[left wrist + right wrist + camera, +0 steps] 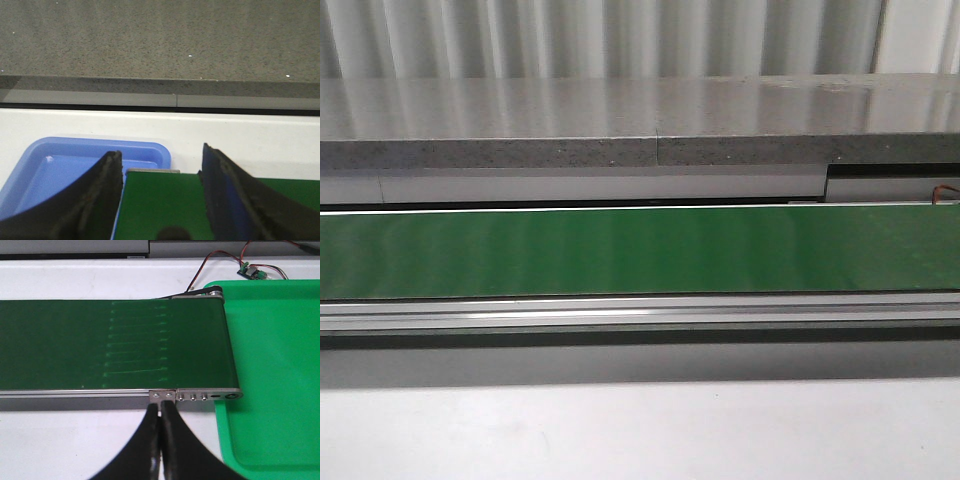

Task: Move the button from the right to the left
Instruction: 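Lower the button into the blue tray and open the left gripper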

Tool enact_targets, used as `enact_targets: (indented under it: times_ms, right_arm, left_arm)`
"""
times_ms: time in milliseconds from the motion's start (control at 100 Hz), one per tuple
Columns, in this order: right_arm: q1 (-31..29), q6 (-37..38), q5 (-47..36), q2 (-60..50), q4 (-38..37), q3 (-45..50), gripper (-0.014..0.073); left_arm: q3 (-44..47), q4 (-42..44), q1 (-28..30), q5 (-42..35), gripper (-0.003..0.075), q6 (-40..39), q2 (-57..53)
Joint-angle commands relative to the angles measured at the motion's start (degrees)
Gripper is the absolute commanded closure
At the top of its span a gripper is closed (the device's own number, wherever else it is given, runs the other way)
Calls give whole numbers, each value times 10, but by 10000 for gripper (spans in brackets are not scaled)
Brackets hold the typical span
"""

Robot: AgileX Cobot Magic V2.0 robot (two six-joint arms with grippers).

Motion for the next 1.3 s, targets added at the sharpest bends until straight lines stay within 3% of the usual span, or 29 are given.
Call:
enact_targets:
  times_ms: [0, 190, 370, 570, 1290]
  right_arm:
    - [2, -2, -36, 0, 5, -16, 661]
    - [2, -2, -36, 0, 5, -16, 661]
    - [2, -2, -36, 0, 5, -16, 661]
    - [2, -2, -36, 0, 5, -16, 661]
    - [2, -2, -36, 0, 5, -16, 661]
  left_arm:
    - [27, -28, -11, -35, 396, 0, -72]
    - [98, -69, -17, 4, 505, 0, -219]
    - [137, -69, -17, 56, 739, 0, -333]
    - [151, -69, -17, 62, 740, 0, -387]
    - [151, -69, -17, 62, 740, 0, -387]
